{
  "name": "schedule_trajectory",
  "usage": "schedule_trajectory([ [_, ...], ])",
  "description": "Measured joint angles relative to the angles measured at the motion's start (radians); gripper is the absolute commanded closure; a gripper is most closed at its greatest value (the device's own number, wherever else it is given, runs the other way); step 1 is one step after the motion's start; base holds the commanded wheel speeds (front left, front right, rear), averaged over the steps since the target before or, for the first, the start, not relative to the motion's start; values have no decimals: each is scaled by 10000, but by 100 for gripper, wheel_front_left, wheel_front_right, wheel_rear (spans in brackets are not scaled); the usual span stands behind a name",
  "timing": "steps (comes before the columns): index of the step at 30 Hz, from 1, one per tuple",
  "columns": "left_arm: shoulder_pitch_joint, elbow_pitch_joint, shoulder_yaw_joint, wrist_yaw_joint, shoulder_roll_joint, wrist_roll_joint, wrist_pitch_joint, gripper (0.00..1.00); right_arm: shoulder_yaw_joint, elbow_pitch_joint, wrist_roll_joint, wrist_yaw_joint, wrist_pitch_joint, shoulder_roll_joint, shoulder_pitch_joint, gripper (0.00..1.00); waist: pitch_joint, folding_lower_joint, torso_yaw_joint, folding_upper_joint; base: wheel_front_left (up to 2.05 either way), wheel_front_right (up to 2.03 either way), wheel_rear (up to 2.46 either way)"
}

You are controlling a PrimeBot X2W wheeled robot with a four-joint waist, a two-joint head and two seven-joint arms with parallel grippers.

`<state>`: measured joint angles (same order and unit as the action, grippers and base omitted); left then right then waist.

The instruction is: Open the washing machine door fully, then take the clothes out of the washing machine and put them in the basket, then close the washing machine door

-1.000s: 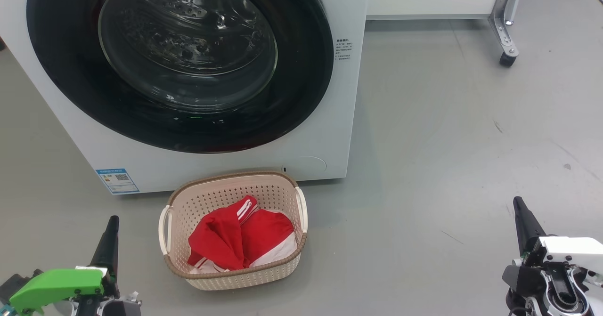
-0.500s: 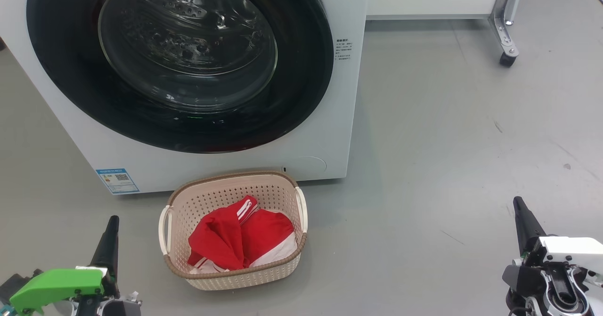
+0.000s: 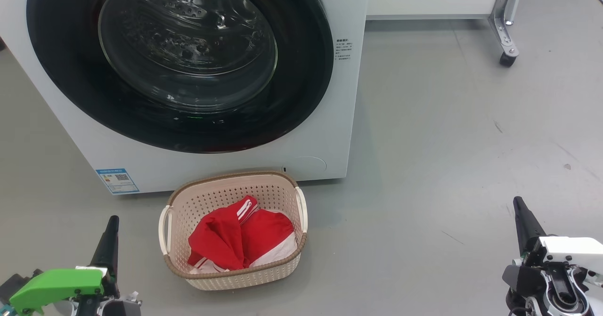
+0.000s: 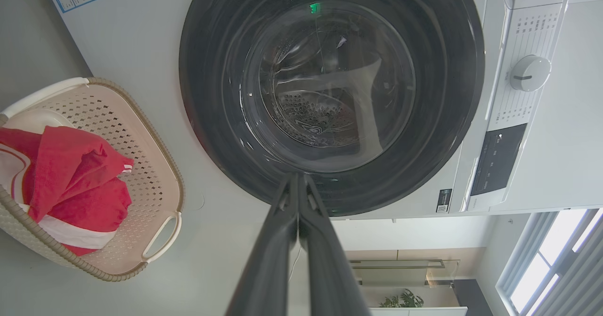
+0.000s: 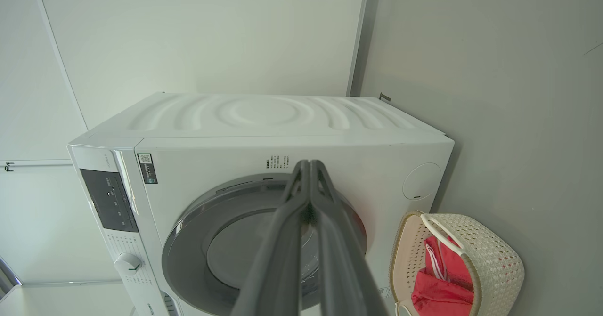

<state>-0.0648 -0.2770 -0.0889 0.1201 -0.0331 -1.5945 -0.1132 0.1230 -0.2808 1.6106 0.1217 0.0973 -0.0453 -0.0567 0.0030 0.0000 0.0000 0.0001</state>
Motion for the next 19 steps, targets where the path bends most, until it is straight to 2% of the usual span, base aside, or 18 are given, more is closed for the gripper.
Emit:
schedule_trajectory([
  [19,0,2,0,0,0,0,0,100,4,2,0,0,2,2,0,100,0,0,0,0,0,0,0],
])
